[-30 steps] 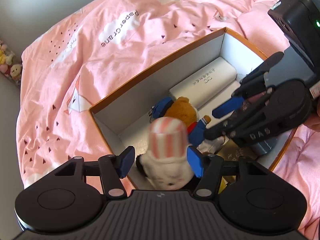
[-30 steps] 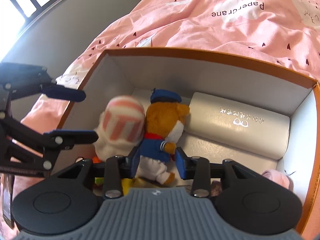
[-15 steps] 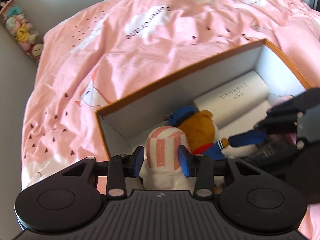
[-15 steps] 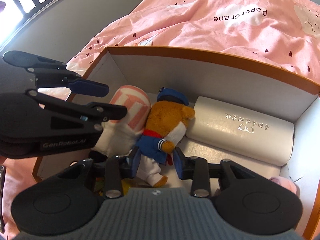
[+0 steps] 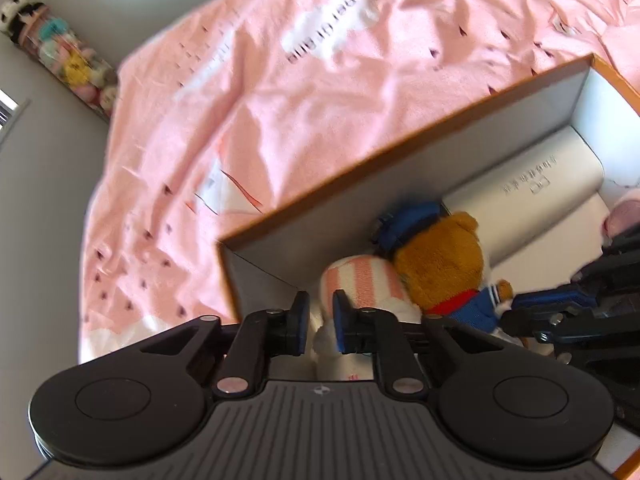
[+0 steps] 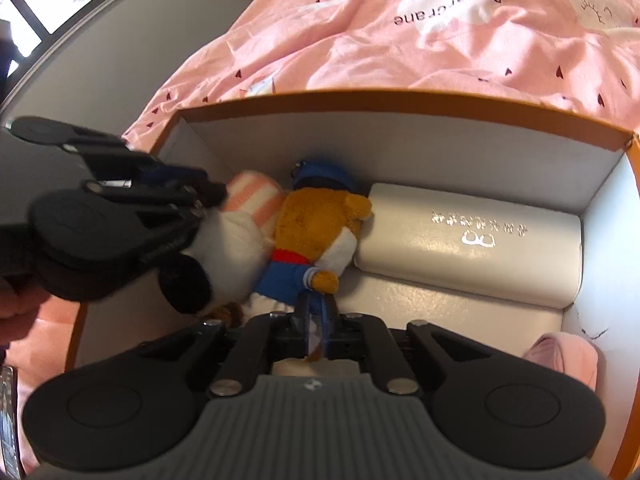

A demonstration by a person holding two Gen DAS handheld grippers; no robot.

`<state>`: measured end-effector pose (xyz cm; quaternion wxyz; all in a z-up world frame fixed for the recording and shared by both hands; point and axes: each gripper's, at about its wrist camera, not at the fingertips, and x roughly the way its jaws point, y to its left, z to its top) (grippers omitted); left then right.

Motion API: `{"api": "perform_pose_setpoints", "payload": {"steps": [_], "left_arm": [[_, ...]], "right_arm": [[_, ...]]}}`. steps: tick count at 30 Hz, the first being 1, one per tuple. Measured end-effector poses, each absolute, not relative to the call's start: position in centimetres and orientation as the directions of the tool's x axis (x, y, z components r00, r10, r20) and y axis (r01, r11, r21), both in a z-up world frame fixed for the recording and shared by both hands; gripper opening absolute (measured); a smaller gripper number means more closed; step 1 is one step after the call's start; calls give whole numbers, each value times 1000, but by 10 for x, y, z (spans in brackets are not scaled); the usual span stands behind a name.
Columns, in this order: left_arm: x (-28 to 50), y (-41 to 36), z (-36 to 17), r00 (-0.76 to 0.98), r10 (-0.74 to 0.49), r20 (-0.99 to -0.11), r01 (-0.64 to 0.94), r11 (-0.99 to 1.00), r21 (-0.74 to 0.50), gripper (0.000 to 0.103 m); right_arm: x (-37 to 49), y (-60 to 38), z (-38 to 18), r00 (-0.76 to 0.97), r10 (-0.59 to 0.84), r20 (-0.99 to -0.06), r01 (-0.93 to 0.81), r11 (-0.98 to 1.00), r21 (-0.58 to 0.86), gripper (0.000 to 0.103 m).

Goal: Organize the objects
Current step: 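Open both grippers and withdraw them up from the box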

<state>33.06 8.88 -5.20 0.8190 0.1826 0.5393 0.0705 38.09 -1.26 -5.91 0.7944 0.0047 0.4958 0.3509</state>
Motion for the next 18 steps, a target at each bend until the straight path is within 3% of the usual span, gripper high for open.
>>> {"api": "perform_pose_setpoints", "payload": {"steps": [2, 4, 9, 14, 18], "left_arm": [[331, 88, -59, 370, 296, -881, 95, 931, 353, 6], [329, 83, -61, 393, 323, -861, 99, 916, 389, 6], [324, 87, -60, 414, 293, -862, 93, 928, 360, 6], [313, 92, -48, 446, 240, -862, 85, 948, 308, 23], [303, 87, -36, 474, 225, -852, 92, 949, 301, 28]], "right_arm": [[379, -11, -56, 276, 561, -780, -566, 751, 340, 15], [378, -10, -55, 278, 561, -780, -575, 747, 333, 24], [376, -6, -59, 271, 556, -786, -582, 745, 327, 25], [371, -9, -52, 285, 545, -788, -584, 751, 309, 26], [363, -14, -40, 311, 528, -790, -584, 762, 280, 31]]}}
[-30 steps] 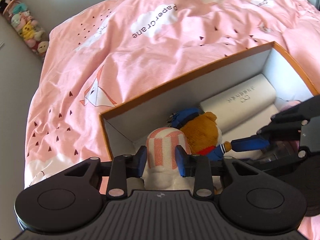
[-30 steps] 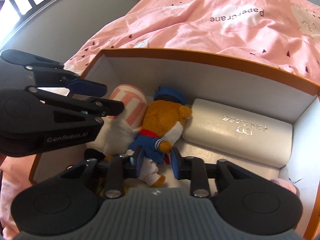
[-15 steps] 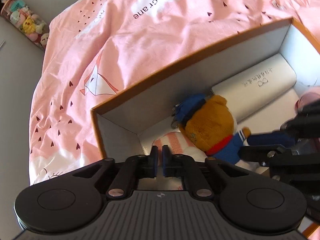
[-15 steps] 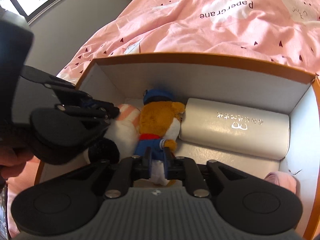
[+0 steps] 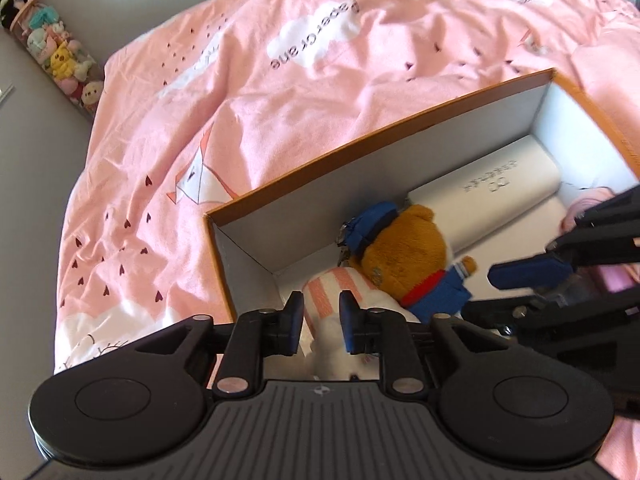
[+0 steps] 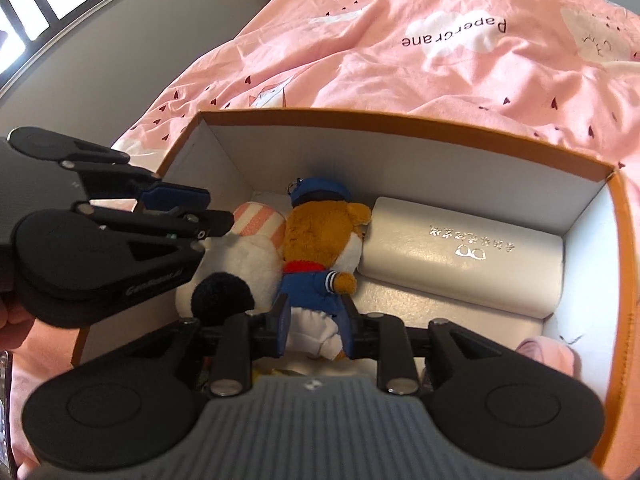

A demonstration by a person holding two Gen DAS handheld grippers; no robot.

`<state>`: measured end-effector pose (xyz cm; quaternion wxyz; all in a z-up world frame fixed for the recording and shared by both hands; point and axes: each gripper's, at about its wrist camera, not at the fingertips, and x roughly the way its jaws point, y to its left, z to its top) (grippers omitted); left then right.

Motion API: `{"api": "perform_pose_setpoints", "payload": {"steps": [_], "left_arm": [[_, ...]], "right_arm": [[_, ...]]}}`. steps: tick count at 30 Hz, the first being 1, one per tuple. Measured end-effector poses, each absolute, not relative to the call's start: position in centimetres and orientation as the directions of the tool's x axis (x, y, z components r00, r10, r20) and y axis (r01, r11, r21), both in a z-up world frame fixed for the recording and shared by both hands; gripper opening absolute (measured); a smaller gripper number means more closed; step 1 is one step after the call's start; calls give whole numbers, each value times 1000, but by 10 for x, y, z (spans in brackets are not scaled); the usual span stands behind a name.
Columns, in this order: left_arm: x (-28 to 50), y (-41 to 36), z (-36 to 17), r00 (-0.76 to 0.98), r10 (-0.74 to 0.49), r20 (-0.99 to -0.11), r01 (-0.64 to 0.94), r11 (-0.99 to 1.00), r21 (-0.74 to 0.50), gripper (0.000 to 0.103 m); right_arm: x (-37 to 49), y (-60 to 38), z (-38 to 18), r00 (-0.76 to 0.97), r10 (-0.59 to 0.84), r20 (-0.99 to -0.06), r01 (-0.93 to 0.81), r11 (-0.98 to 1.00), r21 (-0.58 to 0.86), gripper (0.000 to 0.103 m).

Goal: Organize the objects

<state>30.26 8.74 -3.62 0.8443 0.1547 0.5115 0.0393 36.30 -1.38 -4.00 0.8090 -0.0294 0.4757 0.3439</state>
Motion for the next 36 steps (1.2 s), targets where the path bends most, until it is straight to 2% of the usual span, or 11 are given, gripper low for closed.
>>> {"api": "perform_pose_setpoints", "payload": {"steps": [3, 10, 12, 16, 20, 26, 30, 36], "left_arm": [[290, 82, -21, 500, 205, -841, 93, 953, 287, 32], [248, 73, 23, 599, 162, -784, 65, 966, 249, 51], [233, 70, 36, 629, 141, -764, 58, 972, 228, 56], [197, 64, 58, 705, 90, -703, 61, 981, 187, 75], [160, 62, 74, 783, 64, -619, 29, 990, 140, 86], [113, 71, 87, 872, 56, -486, -70, 997, -10, 92], [88, 73, 80, 889, 93, -448, -150, 984, -93, 94], [60, 64, 60, 894, 149, -423, -206, 974, -90, 94]], "right_arm": [[354, -21, -26, 344, 519, -782, -577, 774, 260, 40], [316, -48, 14, 444, 504, -741, -561, 801, 208, 51], [301, -59, 26, 475, 504, -721, -562, 804, 193, 62], [265, -81, 44, 555, 495, -669, -558, 817, 142, 67], [225, -103, 60, 654, 479, -586, -529, 843, 99, 75], [166, -121, 75, 765, 448, -462, -483, 874, 48, 87], [136, -129, 79, 814, 439, -381, -440, 894, 89, 95], [107, -134, 64, 862, 371, -345, -360, 928, 98, 96]]}}
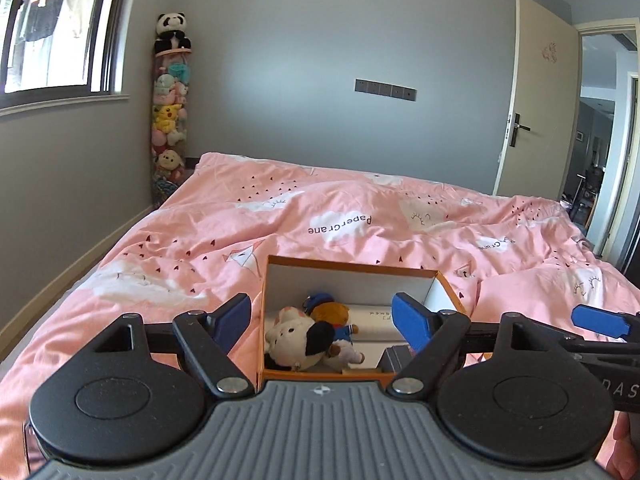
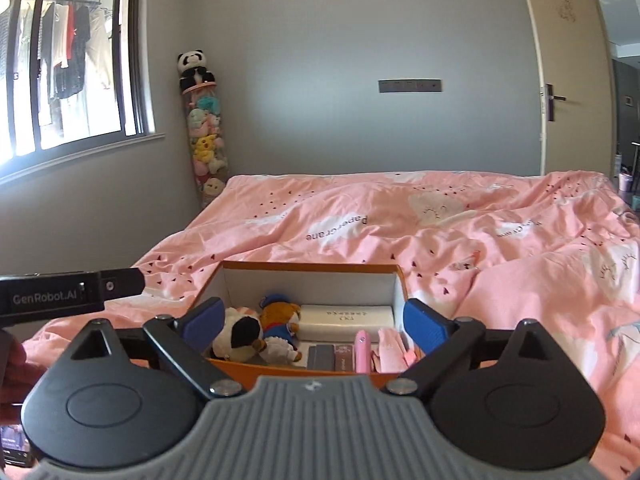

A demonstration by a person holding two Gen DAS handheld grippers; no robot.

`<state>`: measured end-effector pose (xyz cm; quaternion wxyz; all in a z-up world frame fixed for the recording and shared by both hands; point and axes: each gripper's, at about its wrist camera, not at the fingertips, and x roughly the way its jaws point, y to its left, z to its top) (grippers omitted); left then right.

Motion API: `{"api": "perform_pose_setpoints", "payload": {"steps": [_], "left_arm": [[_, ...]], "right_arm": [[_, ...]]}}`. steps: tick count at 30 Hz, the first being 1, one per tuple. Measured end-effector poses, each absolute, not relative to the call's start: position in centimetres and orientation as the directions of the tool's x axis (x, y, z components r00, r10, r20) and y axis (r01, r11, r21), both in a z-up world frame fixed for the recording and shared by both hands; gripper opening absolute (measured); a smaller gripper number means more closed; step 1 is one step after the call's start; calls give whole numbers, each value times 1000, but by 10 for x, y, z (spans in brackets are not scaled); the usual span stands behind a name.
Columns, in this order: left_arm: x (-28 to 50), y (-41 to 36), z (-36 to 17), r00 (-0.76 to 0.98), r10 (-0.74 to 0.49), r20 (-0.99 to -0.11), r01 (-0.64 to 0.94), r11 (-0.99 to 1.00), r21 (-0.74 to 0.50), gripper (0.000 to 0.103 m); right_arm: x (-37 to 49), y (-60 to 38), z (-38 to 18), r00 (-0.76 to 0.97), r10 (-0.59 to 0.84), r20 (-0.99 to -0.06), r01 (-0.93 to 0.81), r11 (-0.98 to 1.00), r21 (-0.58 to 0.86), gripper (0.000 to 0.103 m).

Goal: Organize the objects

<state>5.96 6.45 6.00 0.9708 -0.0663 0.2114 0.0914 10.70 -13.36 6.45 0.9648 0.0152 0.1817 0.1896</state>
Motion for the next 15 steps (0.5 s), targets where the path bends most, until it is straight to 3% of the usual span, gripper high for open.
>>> {"api": "perform_pose_setpoints", "payload": {"steps": [15], "left_arm": [[42, 59, 18, 887, 185, -424, -226, 973, -48, 94]], "right_arm": [[105, -132, 24, 876, 268, -401, -245, 963, 108, 97]]}}
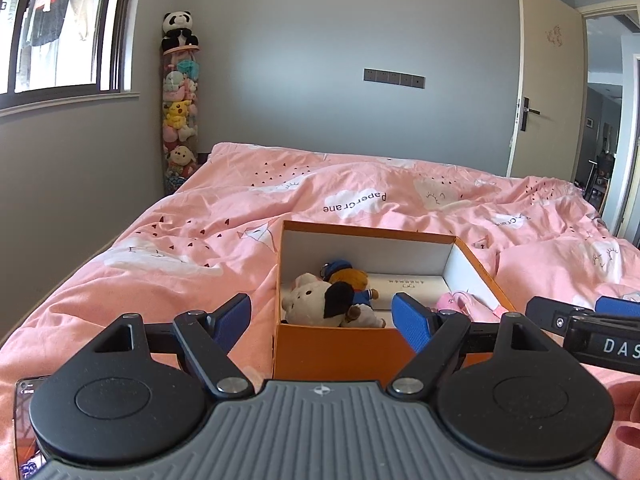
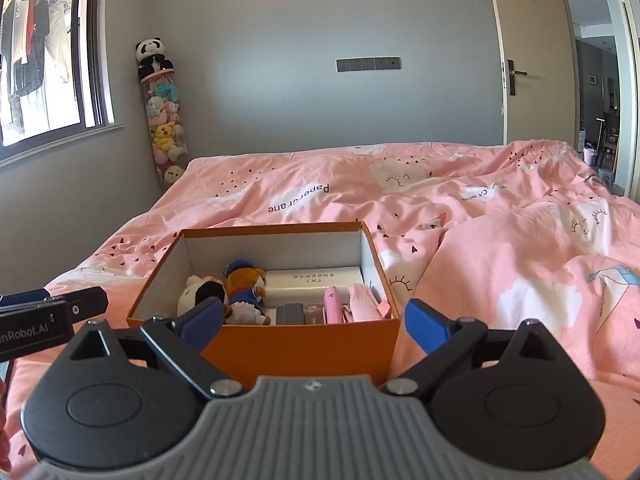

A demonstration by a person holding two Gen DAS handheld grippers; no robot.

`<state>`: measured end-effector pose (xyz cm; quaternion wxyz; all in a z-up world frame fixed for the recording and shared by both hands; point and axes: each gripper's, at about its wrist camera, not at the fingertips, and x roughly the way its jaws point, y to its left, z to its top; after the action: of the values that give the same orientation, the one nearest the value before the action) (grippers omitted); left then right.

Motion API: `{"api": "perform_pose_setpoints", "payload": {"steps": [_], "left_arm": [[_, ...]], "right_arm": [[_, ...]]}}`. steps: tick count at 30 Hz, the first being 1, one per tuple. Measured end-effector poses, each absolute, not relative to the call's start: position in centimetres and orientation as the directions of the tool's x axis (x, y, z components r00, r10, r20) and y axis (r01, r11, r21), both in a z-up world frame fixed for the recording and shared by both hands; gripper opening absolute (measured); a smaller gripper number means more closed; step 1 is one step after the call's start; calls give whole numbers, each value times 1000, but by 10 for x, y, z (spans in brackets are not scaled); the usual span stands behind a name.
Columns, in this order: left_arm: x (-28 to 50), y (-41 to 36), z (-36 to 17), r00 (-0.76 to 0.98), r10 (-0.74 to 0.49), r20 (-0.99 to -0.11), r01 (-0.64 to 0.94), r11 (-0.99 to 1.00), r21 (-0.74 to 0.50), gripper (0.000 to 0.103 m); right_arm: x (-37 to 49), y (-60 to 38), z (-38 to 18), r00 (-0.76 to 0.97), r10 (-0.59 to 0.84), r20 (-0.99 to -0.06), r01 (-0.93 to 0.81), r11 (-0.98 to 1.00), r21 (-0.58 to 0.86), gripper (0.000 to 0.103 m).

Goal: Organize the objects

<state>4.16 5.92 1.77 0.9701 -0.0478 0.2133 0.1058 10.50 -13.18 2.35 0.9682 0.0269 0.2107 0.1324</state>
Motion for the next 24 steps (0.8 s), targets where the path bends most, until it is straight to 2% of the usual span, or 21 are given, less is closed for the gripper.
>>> {"api": "perform_pose_setpoints", "payload": {"steps": [12, 24], "left_arm": [[58, 61, -9, 856, 184, -484, -237, 970, -52, 94], [67, 59, -21, 824, 189, -534, -235, 972, -18, 94]], "right_arm": [[121, -121, -4, 861, 274, -429, -275, 960, 60, 97], [134, -124, -20, 835, 285, -472, -270, 958, 100, 97]]}}
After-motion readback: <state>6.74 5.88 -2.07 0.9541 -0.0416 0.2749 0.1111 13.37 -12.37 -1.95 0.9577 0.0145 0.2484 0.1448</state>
